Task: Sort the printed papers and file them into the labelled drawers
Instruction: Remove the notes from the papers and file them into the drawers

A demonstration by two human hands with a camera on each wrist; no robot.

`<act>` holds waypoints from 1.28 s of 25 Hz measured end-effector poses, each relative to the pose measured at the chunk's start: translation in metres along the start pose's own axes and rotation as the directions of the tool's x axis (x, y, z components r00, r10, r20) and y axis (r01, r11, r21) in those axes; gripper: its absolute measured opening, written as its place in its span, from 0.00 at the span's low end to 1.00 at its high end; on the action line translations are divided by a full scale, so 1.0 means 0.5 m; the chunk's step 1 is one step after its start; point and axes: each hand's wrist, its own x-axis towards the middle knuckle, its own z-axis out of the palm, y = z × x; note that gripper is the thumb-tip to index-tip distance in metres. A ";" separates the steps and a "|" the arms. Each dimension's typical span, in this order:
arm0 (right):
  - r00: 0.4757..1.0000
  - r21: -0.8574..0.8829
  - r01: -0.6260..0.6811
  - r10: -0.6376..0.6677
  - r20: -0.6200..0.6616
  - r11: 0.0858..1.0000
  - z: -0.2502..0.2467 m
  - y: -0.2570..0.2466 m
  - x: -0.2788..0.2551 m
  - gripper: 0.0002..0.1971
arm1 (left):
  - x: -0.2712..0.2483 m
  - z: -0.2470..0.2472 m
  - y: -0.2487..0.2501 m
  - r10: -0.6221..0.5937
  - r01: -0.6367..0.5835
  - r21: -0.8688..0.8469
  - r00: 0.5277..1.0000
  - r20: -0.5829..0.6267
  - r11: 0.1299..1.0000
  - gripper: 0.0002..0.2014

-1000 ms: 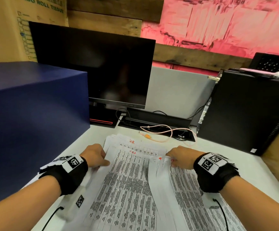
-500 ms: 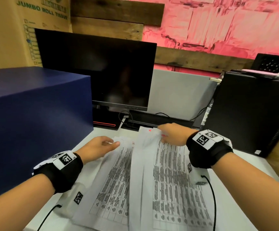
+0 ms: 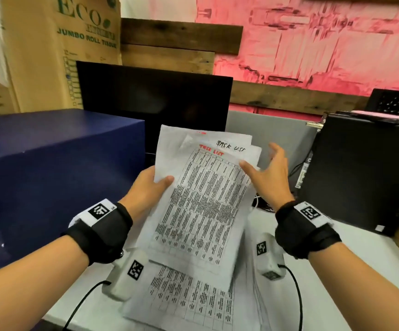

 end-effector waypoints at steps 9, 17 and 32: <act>0.997 0.543 -0.072 0.039 0.073 0.837 0.017 -0.039 -0.034 0.15 | -0.013 0.008 0.028 0.133 -0.137 -0.020 0.980 -0.148 0.990 0.13; 0.998 0.573 -0.049 0.015 0.063 0.818 0.009 -0.039 -0.046 0.25 | -0.015 0.013 0.006 0.113 -0.120 -0.029 0.977 -0.182 0.992 0.07; 0.987 0.419 -0.148 0.109 0.115 0.896 0.043 0.023 -0.106 0.06 | -0.037 0.067 -0.025 0.092 -0.134 -0.159 0.966 -0.243 0.978 0.19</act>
